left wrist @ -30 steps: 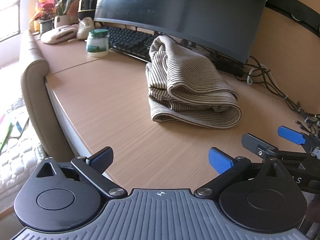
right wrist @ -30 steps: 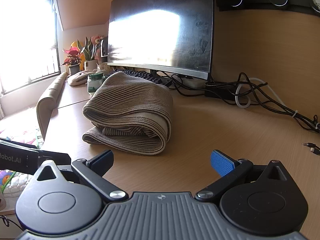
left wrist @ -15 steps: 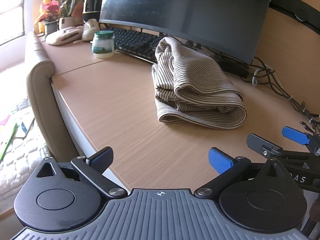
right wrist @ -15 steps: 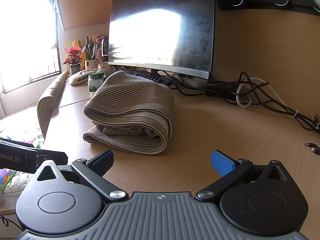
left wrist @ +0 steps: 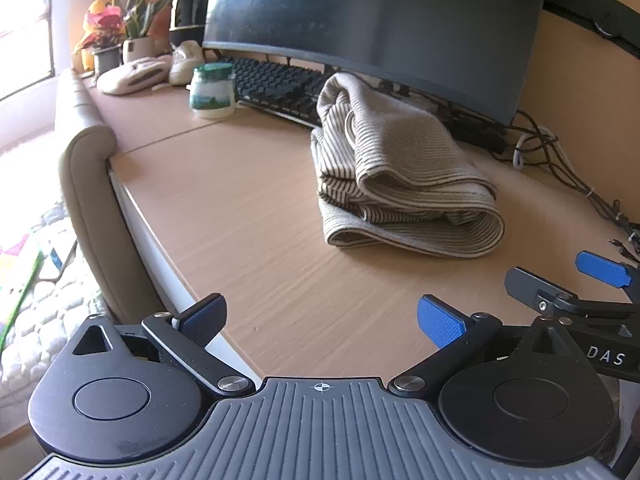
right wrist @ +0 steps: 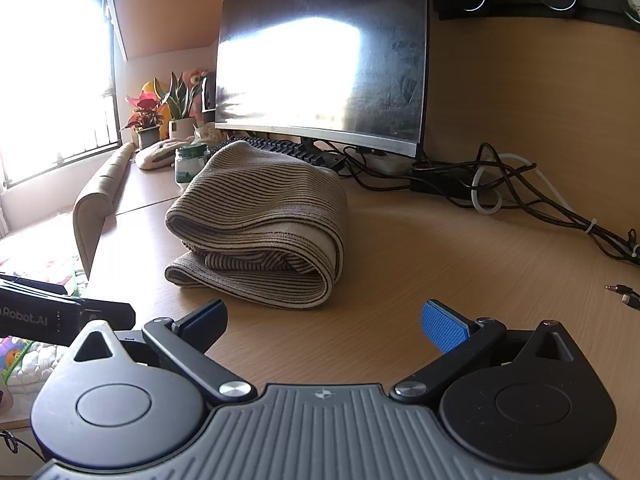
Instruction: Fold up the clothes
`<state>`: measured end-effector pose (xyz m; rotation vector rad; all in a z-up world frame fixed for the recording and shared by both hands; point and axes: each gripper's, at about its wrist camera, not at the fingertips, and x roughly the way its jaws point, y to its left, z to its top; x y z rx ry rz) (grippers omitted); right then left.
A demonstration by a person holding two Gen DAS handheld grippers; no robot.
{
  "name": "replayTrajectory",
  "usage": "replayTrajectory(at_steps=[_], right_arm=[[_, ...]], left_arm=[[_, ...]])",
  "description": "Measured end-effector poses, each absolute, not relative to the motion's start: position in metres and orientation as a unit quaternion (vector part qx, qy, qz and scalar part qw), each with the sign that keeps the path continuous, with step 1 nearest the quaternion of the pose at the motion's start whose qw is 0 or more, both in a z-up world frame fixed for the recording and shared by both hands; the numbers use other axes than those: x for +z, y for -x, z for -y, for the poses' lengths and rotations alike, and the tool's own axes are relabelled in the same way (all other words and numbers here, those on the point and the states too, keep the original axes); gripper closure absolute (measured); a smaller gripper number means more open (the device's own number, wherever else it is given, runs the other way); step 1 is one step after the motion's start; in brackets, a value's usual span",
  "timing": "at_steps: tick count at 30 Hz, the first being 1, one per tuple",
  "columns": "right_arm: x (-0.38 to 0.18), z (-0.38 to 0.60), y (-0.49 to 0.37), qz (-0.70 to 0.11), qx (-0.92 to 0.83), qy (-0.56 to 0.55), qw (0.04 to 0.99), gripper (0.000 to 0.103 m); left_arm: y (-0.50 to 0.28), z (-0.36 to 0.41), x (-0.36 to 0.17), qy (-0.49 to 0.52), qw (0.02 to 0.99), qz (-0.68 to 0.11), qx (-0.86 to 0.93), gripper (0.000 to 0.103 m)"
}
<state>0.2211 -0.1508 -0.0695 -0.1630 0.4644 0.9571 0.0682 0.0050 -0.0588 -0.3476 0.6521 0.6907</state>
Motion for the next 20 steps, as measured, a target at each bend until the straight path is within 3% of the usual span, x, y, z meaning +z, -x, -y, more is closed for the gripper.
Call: replayTrajectory(at_steps=[20], right_arm=[[-0.0705,0.1475,-0.2231,-0.228,0.453,0.082,0.858,0.0]], left_arm=[[-0.0736,-0.0062,-0.0634,0.162,0.876,-0.321,0.32,0.0]])
